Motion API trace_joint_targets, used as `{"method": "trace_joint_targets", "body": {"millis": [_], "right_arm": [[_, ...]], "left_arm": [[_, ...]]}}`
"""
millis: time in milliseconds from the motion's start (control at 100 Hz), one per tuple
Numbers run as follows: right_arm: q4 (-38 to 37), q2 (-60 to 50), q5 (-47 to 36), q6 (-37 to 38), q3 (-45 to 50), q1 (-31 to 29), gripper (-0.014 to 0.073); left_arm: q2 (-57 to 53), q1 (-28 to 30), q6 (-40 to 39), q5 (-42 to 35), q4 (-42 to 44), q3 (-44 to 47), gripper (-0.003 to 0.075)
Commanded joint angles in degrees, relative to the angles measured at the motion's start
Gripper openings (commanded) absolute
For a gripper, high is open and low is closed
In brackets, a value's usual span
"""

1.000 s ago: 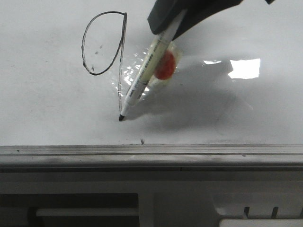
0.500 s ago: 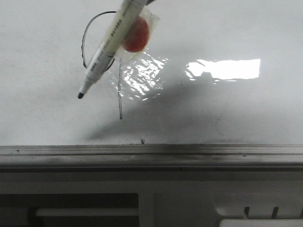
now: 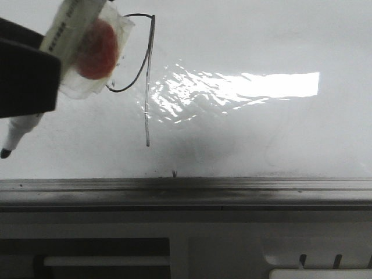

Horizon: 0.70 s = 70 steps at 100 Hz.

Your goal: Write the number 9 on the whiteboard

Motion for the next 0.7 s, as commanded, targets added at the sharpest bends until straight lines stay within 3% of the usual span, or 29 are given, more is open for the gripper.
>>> {"method": "trace_joint_targets", "body": {"millis": [0, 290, 360, 550, 650, 690], "right_arm": [[1.4, -1.1, -3.2, -0.7, -1.6, 0.1, -0.0069], [1.3, -1.1, -2.8, -0.7, -1.6, 0.1, -0.0069], [1.0, -1.1, -2.7, -0.7, -1.6, 0.1, -0.0069], [1.0, -1.1, -2.4, -0.7, -1.6, 0.1, -0.0069], [0.6, -1.1, -2.5, -1.4, -1.6, 0.1, -0.0051], [0.6, -1.1, -2.8, -1.6, -1.6, 0.1, 0.0012]], "left_arm": [[1.9, 0.1, -0.4, -8.1, 0.1, -1.6, 0.0338], [3.4, 0.1, -0.4, -8.9, -5.2, -1.6, 0.0308], [3.4, 0.1, -0.4, -8.8, -5.2, -1.6, 0.0246], [3.4, 0.1, -0.4, -8.8, -5.2, -1.6, -0.0022], [3.4, 0.1, -0.4, -8.8, -5.2, -1.6, -0.002], [3.4, 0.1, -0.4, -8.8, -5.2, -1.6, -0.002]]}}
